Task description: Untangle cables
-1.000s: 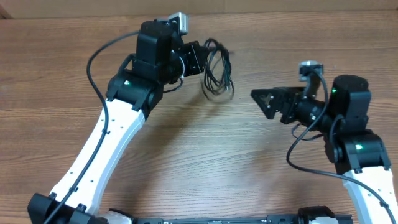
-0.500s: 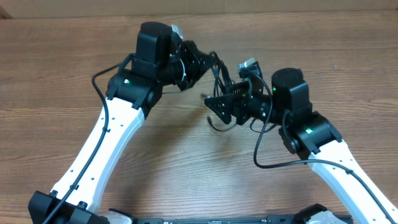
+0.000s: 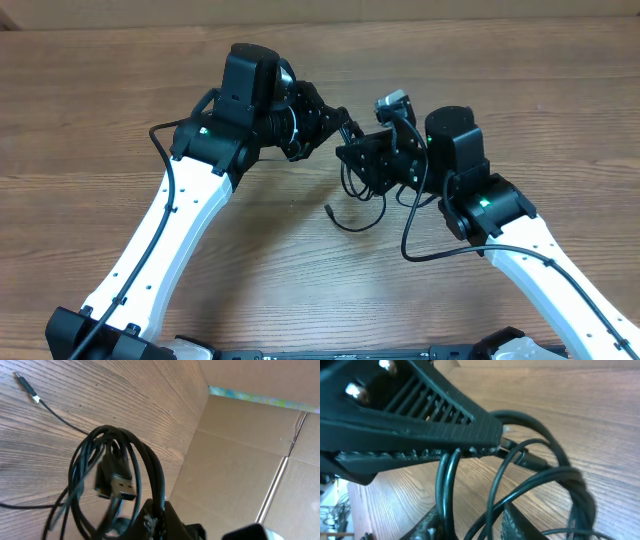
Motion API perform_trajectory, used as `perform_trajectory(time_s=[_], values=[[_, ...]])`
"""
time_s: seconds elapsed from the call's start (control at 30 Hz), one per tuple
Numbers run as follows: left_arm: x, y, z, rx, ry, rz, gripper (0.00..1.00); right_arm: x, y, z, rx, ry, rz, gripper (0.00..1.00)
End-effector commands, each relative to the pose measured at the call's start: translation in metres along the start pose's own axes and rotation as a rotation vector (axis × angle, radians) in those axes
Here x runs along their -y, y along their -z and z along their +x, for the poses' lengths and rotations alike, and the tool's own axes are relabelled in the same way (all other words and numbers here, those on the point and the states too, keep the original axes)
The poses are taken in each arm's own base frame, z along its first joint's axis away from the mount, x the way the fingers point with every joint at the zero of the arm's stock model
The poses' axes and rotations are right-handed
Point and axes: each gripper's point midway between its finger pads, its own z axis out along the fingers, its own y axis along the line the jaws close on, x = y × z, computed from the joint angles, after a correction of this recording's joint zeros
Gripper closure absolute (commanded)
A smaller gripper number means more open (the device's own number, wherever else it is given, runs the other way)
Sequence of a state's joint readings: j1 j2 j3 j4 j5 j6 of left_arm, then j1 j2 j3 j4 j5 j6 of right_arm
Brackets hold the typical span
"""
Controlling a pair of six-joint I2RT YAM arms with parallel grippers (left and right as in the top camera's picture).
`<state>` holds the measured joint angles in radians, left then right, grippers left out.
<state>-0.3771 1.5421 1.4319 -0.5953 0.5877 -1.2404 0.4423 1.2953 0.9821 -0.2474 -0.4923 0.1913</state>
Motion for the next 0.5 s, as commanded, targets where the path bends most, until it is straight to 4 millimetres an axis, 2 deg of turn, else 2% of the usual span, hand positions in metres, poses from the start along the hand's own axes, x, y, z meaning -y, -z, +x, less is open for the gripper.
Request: perform_trajectory(time_s=[0.0, 0.07, 0.17, 0.2, 0.27, 0.3, 0.4, 0.47], values=[[0.005, 0.003, 0.003, -0.021, -0.008, 0.021, 0.95, -0.006, 0.000, -0.012, 0.027, 0.003, -0.011, 0.95], [0.004, 0.003, -0.001, 0.006, -0.076, 0.011, 0.82, -0.008, 0.001, -0.019, 0.056, -0.051, -0.021, 0.96], [-0.006, 0.003, -0.017, 0.095, -0.298, -0.053, 0.48, -0.007, 0.007, -0.033, 0.100, -0.125, -0.010, 0.96], [-0.013, 0.004, -0.020, 0.103, -0.420, -0.091, 0.40, -0.004, 0.012, -0.041, 0.127, -0.163, 0.008, 0.96], [-0.017, 0.003, -0.010, 0.037, -0.651, -0.097, 0.47, 0.001, 0.022, -0.054, 0.174, -0.220, 0.042, 0.96], [-0.016, 0.003, -0.004, 0.005, -0.723, -0.082, 0.46, 0.006, 0.028, -0.060, 0.199, -0.263, 0.069, 0.96], [-0.011, 0.003, 0.017, -0.096, -0.847, 0.001, 0.40, 0.014, 0.036, -0.066, 0.226, -0.369, 0.117, 0.96], [-0.012, 0.003, 0.018, -0.103, -0.853, 0.001, 0.39, 0.019, 0.036, -0.064, 0.228, -0.412, 0.141, 0.96]])
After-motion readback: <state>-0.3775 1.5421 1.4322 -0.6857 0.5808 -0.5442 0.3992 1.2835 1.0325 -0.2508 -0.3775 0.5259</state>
